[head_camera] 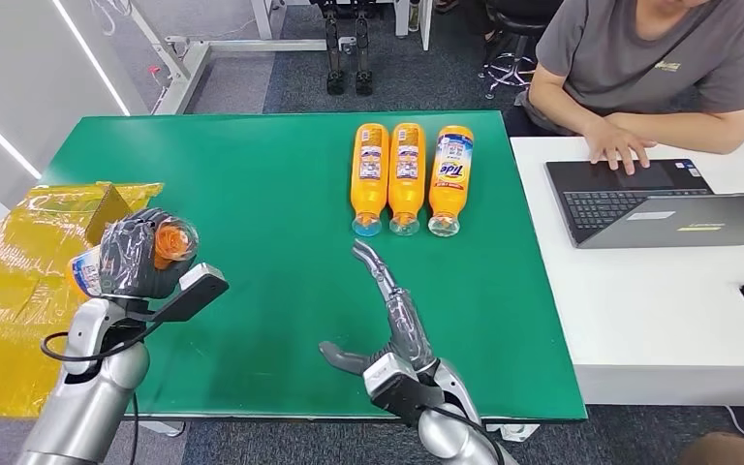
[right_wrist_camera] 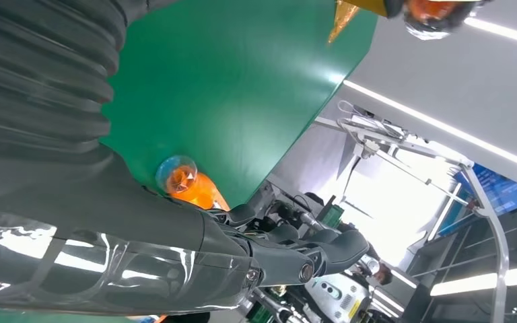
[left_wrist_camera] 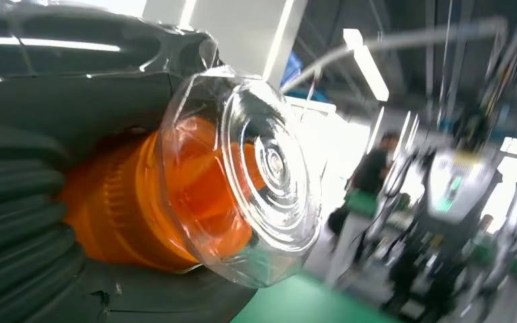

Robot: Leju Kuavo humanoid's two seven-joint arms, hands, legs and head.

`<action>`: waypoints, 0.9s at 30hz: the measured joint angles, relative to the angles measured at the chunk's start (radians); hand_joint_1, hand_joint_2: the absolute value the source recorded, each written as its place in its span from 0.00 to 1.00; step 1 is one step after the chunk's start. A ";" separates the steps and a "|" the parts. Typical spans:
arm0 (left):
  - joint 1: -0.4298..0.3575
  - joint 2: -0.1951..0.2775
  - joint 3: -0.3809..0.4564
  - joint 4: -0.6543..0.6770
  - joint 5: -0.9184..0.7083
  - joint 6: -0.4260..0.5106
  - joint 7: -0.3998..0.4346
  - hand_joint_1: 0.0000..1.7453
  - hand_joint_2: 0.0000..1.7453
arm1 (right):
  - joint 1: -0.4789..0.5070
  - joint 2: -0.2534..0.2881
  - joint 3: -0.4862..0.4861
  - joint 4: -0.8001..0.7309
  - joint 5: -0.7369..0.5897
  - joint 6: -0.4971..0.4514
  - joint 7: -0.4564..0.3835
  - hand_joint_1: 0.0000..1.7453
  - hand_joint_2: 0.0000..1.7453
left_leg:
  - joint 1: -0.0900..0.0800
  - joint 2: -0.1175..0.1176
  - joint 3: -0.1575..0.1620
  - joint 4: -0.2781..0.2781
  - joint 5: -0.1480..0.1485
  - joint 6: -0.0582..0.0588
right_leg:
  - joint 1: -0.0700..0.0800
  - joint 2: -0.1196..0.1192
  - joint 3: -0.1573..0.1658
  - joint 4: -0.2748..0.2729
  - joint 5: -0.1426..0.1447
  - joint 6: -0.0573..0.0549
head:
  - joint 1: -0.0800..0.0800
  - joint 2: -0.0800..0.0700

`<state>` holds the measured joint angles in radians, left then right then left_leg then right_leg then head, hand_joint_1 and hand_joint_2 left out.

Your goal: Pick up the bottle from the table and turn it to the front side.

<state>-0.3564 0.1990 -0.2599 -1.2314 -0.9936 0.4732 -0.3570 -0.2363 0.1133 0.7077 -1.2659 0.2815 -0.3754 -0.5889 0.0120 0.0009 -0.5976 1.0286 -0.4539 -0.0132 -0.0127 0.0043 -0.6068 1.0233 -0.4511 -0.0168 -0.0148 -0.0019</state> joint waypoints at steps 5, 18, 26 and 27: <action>-0.077 0.100 -0.046 0.129 -0.054 -0.098 -0.028 1.00 1.00 | 0.014 0.000 -0.009 -0.012 0.000 0.001 -0.003 0.00 1.00 | 0.000 0.001 0.000 0.000 0.000 0.000 | 0.000 0.001 -0.001 0.000 0.000 0.000 | 0.000 0.000; -0.303 0.202 -0.228 0.498 -0.135 -0.284 -0.172 1.00 1.00 | 0.089 0.000 -0.054 -0.089 0.023 0.055 0.009 0.00 1.00 | 0.000 0.001 -0.001 0.000 0.000 0.000 | 0.000 0.001 -0.001 0.000 0.000 0.000 | 0.000 0.000; -0.387 0.224 -0.362 0.624 -0.216 -0.307 -0.184 1.00 1.00 | 0.115 0.002 -0.080 -0.106 0.032 0.089 0.013 0.00 1.00 | 0.000 0.001 -0.001 0.000 0.000 0.000 | 0.000 0.001 -0.001 0.000 0.000 0.000 | 0.000 0.000; -0.394 0.226 -0.376 0.635 -0.225 -0.302 -0.184 1.00 1.00 | 0.115 0.003 -0.080 -0.106 0.032 0.090 0.013 0.00 1.00 | 0.000 0.000 -0.001 0.000 0.000 0.000 | 0.000 0.001 -0.001 0.000 0.000 0.000 | 0.000 0.000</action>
<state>-0.7503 0.4253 -0.6362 -0.5963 -1.2185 0.1710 -0.5406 -0.1211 0.1162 0.6272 -1.3715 0.3140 -0.2851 -0.5757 0.0120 0.0013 -0.5988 1.0287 -0.4539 -0.0133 -0.0128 0.0052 -0.6082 1.0234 -0.4509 -0.0168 -0.0146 -0.0019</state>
